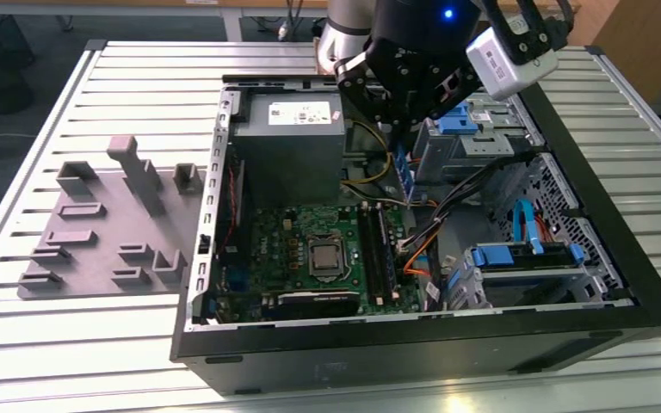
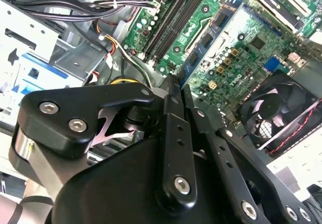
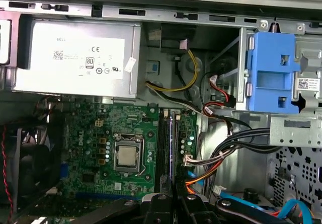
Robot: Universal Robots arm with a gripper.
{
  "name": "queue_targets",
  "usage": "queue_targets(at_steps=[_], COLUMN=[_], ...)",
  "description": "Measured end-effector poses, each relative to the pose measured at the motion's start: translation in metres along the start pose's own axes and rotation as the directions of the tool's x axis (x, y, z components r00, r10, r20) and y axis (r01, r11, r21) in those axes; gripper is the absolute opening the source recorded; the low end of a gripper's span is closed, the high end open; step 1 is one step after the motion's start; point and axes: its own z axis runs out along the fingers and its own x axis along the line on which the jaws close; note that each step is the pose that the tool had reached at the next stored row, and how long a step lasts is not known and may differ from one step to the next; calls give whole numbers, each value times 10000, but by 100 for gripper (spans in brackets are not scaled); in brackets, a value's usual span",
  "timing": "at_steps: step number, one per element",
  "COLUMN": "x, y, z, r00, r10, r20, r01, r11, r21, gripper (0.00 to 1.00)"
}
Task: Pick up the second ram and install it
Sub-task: 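Insert the second ram into the second slot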
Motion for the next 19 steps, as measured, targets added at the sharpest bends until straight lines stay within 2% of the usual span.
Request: queue_targets(at_steps=[7,19], x=[0,2], y=[5,-1], z=[8,220], r00=[10000,10000], r10=[40,41], r20=[2,-1], r01=[-40,-41], r11=[10000,10000], r21=[-1,1], gripper=[14,14])
